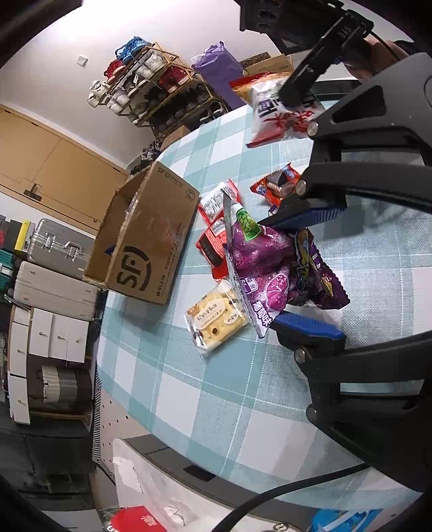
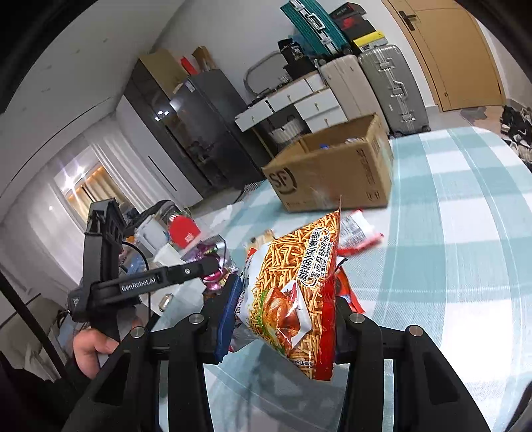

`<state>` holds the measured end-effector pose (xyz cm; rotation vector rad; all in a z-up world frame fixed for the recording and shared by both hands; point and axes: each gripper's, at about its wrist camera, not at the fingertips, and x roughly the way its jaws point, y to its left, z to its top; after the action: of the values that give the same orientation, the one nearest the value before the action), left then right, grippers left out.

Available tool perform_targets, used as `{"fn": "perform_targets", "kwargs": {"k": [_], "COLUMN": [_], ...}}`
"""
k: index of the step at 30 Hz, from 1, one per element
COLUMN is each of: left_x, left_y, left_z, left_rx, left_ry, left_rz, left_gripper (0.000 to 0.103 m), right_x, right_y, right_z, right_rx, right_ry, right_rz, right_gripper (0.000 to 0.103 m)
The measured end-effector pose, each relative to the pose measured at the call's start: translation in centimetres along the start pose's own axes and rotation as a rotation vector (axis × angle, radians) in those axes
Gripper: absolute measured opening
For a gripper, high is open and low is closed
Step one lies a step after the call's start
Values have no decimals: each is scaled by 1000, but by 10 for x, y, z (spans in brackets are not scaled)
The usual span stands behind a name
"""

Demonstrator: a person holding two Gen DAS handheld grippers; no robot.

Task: Organize snacks
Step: 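Carry the purple bag and orange bag over the cardboard box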

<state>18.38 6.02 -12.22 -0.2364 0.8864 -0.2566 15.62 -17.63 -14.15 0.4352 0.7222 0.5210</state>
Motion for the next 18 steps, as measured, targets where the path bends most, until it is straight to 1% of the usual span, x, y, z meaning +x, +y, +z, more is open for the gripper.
{"fn": "perform_targets", "kwargs": {"k": [6,11,13,15,18], "left_x": [-24,-44,-51,-57,-70], "left_y": [1,1,-2,-7,-16], "left_z": [11,18,23,29,42], "left_rx": [-2,6,25,46,69], "left_ry": [-18,-44,-50,-66,-94], "left_rz": [-31,-44,-47,-40,-57], "left_gripper": [44,44,44,44,44], "right_x": [-8,-12,-12,-13,-13], "right_y": [17,33,40,46,51], "right_z": [18,30,36,42,57], "right_rx": [-25,-32,-46,-60,-58], "right_ry": [-28,-50,-47,-64,-79], "right_rz": [21,55,61,44,64], "right_gripper": [44,44,44,44,44]}}
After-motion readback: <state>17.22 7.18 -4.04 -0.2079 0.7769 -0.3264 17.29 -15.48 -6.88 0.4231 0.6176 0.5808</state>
